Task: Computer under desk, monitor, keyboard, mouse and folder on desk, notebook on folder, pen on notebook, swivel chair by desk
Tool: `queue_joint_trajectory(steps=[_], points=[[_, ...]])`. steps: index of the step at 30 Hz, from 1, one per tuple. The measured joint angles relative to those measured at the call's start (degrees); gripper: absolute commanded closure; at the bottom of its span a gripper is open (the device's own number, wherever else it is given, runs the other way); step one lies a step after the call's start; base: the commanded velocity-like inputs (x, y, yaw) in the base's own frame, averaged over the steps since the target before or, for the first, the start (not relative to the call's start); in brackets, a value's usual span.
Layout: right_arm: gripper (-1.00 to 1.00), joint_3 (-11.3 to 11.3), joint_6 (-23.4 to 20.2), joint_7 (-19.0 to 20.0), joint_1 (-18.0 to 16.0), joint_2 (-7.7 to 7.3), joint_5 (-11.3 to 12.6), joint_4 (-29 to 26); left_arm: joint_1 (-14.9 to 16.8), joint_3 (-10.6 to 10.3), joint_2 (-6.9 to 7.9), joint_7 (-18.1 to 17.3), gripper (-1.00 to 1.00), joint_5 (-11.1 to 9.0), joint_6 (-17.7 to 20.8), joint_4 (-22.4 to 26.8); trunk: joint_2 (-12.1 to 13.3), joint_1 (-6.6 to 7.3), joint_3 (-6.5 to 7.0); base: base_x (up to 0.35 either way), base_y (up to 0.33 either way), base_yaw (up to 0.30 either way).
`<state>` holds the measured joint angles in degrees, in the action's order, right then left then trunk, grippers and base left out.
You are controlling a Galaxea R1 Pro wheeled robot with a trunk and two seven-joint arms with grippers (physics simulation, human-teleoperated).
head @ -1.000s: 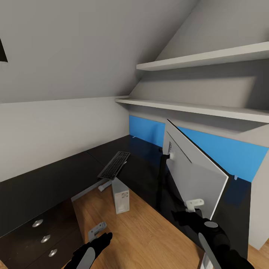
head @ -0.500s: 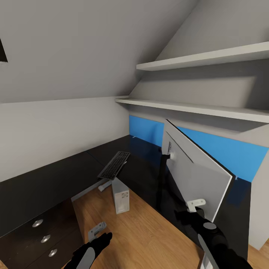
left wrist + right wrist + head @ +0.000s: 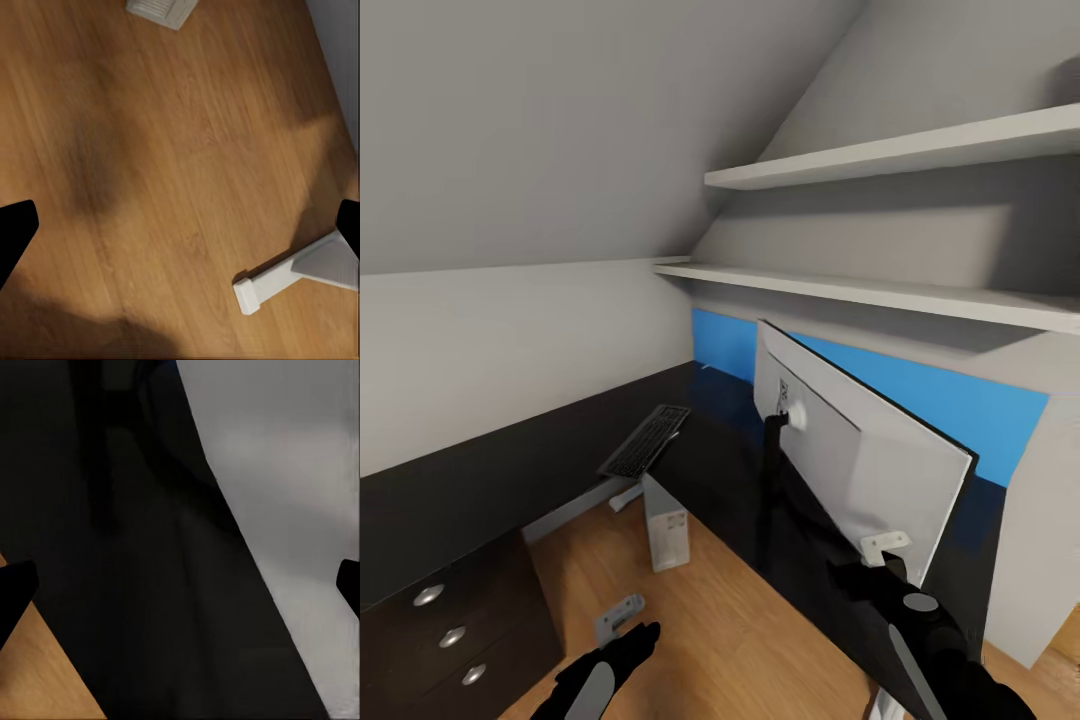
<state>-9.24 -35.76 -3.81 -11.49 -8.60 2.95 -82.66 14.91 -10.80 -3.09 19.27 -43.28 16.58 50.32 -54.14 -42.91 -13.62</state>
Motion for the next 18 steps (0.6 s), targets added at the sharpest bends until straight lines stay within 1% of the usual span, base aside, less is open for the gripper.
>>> queue_joint_trajectory(steps=[8, 9, 13, 16, 18], points=[[-1.0, -0.01, 0.03, 0.0, 0.02, 0.05, -0.12, 0.0, 0.0, 0.01, 0.0, 0.0, -1.0, 0.01, 0.0, 0.0, 0.0, 0.0, 0.0, -0.076, -0.326, 0.0], [-1.0, -0.01, 0.01, 0.0, 0.02, 0.05, -0.14, 0.0, 0.0, 0.0, 0.0, 0.0, -1.0, 0.01, 0.0, 0.0, 0.0, 0.0, 0.0, -0.063, -0.188, 0.0], [-1.0, 0.04, 0.05, -0.07, -0.05, 0.03, -0.07, 0.16, -0.05, 0.13, 0.17, 0.02, -1.0, -0.11, -0.05, 0.01, 0.0, 0.0, 0.0, -0.031, -0.093, 0.0], [-1.0, 0.07, 0.08, -0.13, -1.15, 0.01, -0.03, 1.54, -0.08, 0.17, 0.22, 0.02, -1.0, -0.18, -0.03, 0.01, 0.0, 0.0, 0.0, -0.01, -0.03, 0.0], [-1.0, 0.08, 0.16, -0.15, -2.72, 0.03, 0.02, 3.53, -0.08, 0.21, 0.24, 0.02, -1.0, -0.14, -0.01, 0.01, 0.0, 0.0, 0.0, -0.005, -0.015, 0.0]])
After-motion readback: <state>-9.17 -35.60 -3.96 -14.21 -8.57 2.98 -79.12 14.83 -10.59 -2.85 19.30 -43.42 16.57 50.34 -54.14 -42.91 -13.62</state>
